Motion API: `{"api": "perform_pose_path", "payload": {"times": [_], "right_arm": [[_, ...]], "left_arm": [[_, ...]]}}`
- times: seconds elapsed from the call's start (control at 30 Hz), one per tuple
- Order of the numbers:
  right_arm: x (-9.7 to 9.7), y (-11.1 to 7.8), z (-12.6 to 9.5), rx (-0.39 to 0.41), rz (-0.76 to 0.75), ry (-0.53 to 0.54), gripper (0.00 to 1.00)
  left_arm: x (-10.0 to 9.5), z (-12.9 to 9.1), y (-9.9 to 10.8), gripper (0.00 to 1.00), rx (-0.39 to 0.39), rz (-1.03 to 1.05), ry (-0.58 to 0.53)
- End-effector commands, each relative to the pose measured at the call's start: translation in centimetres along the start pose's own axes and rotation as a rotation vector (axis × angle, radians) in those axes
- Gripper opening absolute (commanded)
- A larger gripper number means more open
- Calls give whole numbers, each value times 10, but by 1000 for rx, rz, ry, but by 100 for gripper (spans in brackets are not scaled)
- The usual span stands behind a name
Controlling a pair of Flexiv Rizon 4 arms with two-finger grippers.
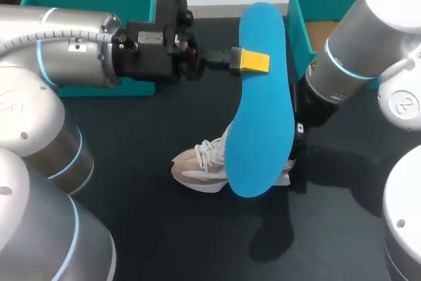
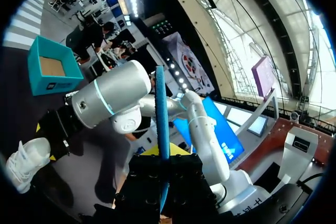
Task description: Take the shoe out of the shoebox, open the shoe tongue, remove and reinsert the insole, then place the shoe into the shoebox
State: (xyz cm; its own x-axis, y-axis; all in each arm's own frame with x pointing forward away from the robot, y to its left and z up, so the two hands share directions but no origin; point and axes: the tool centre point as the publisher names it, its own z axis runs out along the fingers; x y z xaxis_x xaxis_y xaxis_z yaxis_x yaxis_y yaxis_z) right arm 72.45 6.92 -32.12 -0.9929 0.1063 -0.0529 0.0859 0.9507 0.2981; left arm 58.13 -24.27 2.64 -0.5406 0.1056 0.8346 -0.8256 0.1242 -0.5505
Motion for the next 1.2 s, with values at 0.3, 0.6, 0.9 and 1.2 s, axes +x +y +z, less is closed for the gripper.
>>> {"api": "perform_pose_path", "payload": {"times": [0.3, 0.6, 0.9, 1.2], "right_arm": [[1, 0, 4, 50, 45, -6, 100], [-13, 9, 17, 65, 61, -19, 100], [-37, 27, 56, 52, 39, -28, 100], [-42, 30, 87, 45, 24, 6, 100]], "left_arm": [[-1, 1, 3, 0, 5, 1, 0], [-1, 1, 3, 0, 5, 1, 0], [-1, 1, 3, 0, 5, 1, 0], [-1, 1, 3, 0, 5, 1, 0]]}}
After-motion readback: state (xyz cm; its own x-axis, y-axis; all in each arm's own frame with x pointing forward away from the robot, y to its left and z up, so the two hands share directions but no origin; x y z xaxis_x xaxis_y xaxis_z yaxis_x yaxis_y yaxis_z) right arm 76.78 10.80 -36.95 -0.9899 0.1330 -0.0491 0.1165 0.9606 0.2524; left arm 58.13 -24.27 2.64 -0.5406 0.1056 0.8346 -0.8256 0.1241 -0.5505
